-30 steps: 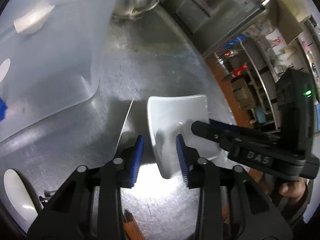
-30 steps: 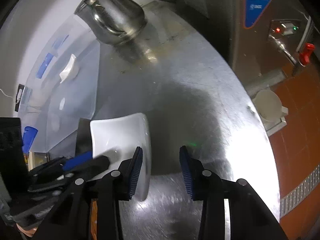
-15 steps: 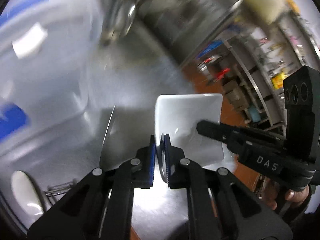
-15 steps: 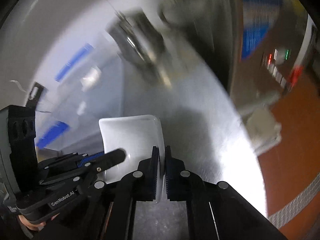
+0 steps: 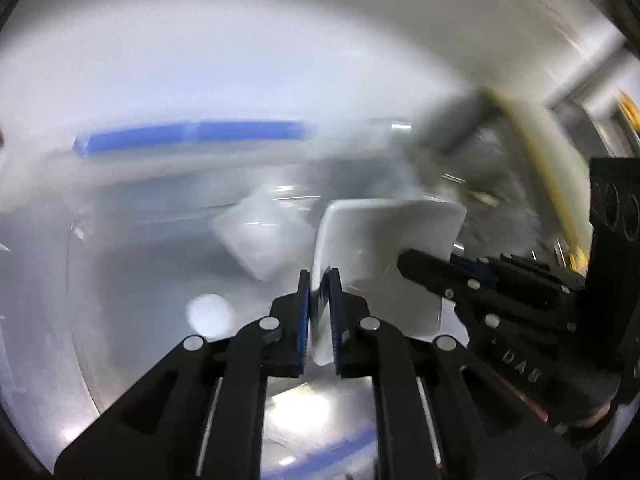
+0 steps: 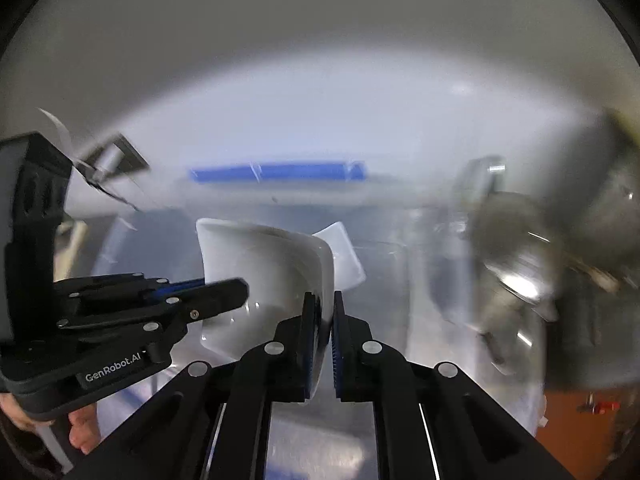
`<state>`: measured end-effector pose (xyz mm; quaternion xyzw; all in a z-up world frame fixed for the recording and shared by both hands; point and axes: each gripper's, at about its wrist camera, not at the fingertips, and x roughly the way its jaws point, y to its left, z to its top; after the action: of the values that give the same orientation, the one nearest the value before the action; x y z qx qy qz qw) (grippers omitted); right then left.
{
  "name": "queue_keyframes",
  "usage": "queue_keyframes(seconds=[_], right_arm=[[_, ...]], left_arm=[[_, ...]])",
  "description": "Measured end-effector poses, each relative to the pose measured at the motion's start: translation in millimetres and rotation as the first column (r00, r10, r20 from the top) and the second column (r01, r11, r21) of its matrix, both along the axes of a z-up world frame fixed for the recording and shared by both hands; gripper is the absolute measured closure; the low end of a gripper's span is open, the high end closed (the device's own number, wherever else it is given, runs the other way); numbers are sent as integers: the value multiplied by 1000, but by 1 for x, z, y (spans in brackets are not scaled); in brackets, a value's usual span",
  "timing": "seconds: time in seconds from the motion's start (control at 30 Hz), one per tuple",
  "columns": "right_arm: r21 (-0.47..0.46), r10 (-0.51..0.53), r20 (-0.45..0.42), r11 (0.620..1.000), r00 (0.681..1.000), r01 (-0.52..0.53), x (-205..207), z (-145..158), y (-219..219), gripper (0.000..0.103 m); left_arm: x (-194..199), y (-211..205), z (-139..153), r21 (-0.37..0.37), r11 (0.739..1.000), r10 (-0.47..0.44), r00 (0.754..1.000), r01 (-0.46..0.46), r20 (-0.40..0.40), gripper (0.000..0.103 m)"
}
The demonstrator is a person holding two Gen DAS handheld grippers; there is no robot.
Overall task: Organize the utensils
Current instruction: 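Carry the second dish into the clear box and open the right gripper, then grasp the wooden handle of the knife with the right gripper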
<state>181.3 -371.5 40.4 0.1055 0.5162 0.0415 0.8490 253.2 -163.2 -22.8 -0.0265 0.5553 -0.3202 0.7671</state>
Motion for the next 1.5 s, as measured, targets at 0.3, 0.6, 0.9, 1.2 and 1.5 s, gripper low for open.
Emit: queue_keyframes(seconds=[0.3, 0.6, 0.9, 1.2, 1.5], right_arm=[[-271, 161, -207, 938, 965, -215, 94, -84, 35, 87], [-367, 285, -255, 856, 924, -365, 108, -112, 41, 83], [-139, 218, 79, 969, 973, -205, -31, 16, 3, 57], [17, -77, -154, 997, 985, 80, -243, -76, -1, 53], [-57, -205, -305, 979, 930, 197, -286, -160, 58, 53]], left_arm=[[55, -9, -99, 36, 990, 138, 961, -133, -240, 96], [52, -2, -117, 19, 979, 201, 934, -205, -296, 96], [-40, 32, -3, -99, 992, 78, 997, -79, -10, 92], [-196, 54, 38, -166, 965, -174, 971, 201, 165, 27], [-222, 38, -44, -68, 953, -300, 951, 296, -72, 27]])
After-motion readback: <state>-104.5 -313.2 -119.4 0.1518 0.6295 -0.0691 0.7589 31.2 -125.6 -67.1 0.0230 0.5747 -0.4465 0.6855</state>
